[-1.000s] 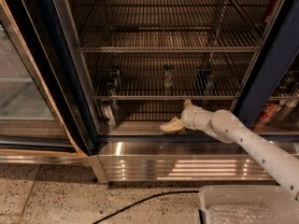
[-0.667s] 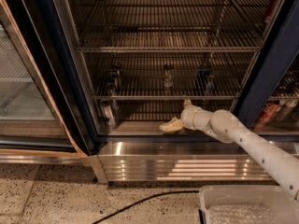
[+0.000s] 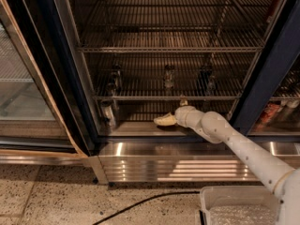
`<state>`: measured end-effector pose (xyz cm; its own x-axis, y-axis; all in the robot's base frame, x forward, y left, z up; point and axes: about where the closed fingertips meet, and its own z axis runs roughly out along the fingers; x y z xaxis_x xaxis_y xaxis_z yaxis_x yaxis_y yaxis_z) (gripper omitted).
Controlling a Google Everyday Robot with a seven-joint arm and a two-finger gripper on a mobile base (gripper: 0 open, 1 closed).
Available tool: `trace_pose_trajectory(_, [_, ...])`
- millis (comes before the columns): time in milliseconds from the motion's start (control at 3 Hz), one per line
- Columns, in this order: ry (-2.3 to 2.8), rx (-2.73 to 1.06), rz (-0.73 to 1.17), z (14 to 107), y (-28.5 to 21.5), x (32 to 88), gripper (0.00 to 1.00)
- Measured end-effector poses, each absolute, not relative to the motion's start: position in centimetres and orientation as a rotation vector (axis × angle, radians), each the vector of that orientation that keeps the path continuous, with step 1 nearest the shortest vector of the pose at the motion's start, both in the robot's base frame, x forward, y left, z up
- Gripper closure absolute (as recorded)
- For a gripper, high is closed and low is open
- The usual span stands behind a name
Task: Pick 7up can from bottom shelf of fridge
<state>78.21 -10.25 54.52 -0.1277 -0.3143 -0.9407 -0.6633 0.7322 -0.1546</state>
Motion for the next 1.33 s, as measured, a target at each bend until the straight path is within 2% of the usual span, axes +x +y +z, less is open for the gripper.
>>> trace_pose_trajectory(667, [1.714, -0.588, 0.353, 55.3, -9.0, 83.4, 0.0])
trace_pose_trajectory(1000, [1.678, -0.498, 0.274, 56.3, -10.8, 86.2, 0.0])
trace_pose_trajectory(1333, [1.678, -0.498, 0.274, 56.3, -10.8, 86.2, 0.0])
